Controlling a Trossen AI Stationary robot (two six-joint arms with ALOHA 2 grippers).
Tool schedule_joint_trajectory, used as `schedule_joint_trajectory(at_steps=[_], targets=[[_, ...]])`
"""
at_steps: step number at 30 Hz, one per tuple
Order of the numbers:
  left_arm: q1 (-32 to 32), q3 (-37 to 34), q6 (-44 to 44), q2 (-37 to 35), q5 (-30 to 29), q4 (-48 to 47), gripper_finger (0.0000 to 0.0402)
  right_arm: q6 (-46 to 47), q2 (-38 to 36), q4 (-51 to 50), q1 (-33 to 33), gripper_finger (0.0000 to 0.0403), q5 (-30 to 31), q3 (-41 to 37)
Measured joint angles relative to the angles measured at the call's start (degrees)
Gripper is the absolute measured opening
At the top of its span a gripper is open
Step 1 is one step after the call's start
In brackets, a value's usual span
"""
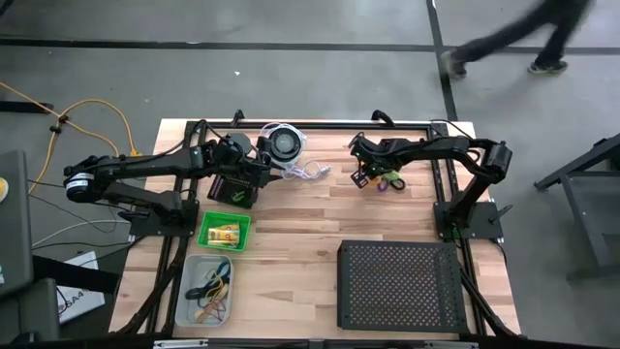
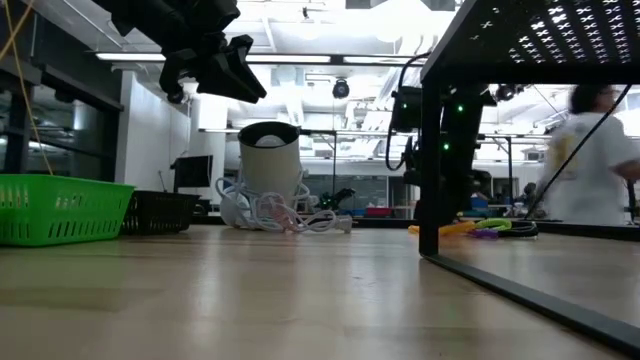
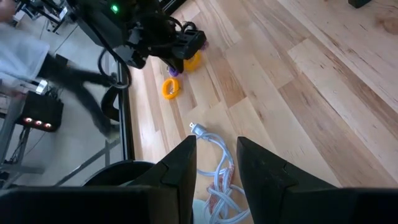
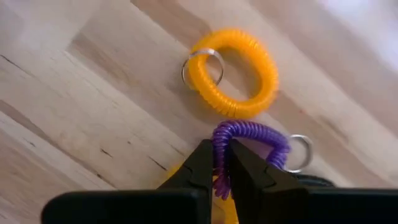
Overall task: Pick & Place Office Desk Supplies
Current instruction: Put the purple coil keychain into the black bin
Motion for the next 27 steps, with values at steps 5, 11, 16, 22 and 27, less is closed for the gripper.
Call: schedule_joint_trajectory(at_steps=[5,11,16,22,27], targets=[[0.0,0.0,0.0,0.0,0.0,0.0,0.0108,-2.6,-4.5,0.7,0.7,0.0025,1.6,0.0],[0.0,0.0,0.0,0.0,0.0,0.0,0.0108,-7.9,-12.4,4.7,2.7,0.0025,-0.7,0.0],[0.0,0.0,0.0,0.0,0.0,0.0,0.0108,-10.4,-17.0,11.0,5.2,0.0025,-7.9,0.0],[0.0,0.0,0.0,0.0,0.0,0.0,0.0108,-11.0,-18.3,19.4,9.4,0.0025,-15.7,0.0],[0.0,0.0,0.0,0.0,0.0,0.0,0.0108,-10.9,-16.9,25.9,14.0,0.0025,-17.2,0.0]])
